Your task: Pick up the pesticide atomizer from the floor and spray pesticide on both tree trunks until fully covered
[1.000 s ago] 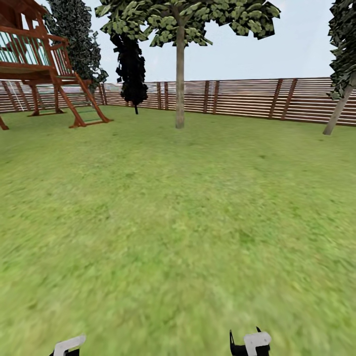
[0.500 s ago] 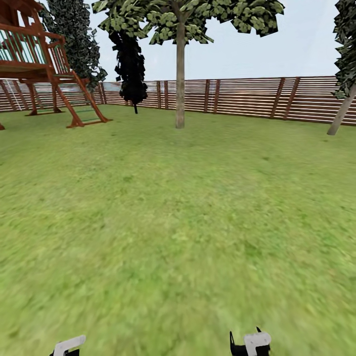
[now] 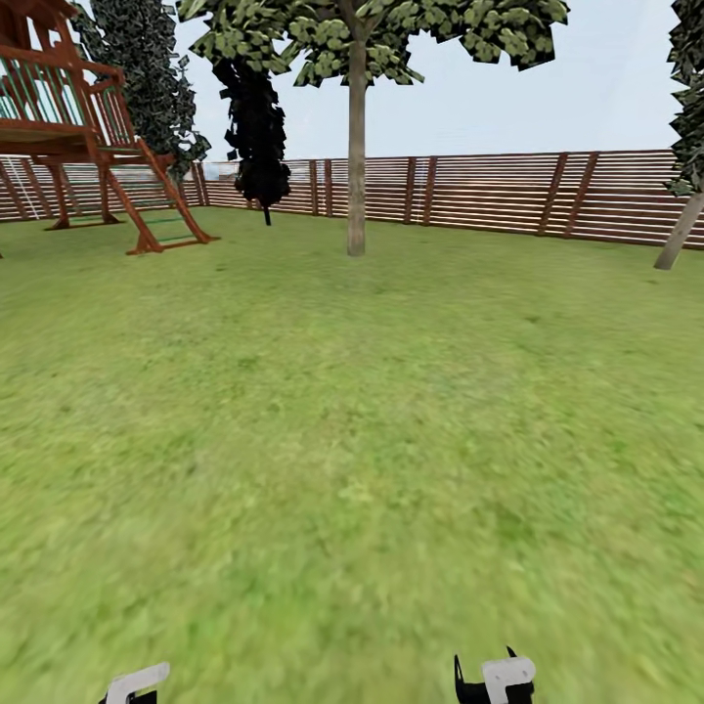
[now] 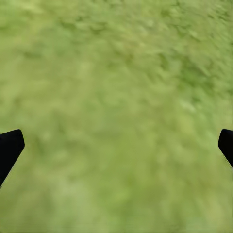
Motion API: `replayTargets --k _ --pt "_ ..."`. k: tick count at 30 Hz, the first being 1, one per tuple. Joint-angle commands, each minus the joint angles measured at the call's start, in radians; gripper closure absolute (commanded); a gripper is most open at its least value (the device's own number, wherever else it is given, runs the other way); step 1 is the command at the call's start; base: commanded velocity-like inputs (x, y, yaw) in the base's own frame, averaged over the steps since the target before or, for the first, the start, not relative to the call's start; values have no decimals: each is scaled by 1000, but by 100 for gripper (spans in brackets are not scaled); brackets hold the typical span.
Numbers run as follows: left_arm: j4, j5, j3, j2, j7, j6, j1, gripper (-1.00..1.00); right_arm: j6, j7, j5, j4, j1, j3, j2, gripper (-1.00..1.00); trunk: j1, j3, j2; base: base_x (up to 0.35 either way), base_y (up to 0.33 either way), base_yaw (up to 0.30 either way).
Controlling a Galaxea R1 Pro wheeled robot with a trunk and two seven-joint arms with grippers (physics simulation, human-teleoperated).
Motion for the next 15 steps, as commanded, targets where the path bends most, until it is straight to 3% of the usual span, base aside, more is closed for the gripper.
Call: replayTargets --k 1,15 --pt "0 0 0 0 0 0 0 100 0 0 0 0 0 0 0 -100 0 0 0 336 0 0" --pt "10 2 0 0 0 -2 0 100 1 0 0 0 0 0 0 -100 0 0 0 336 0 0"
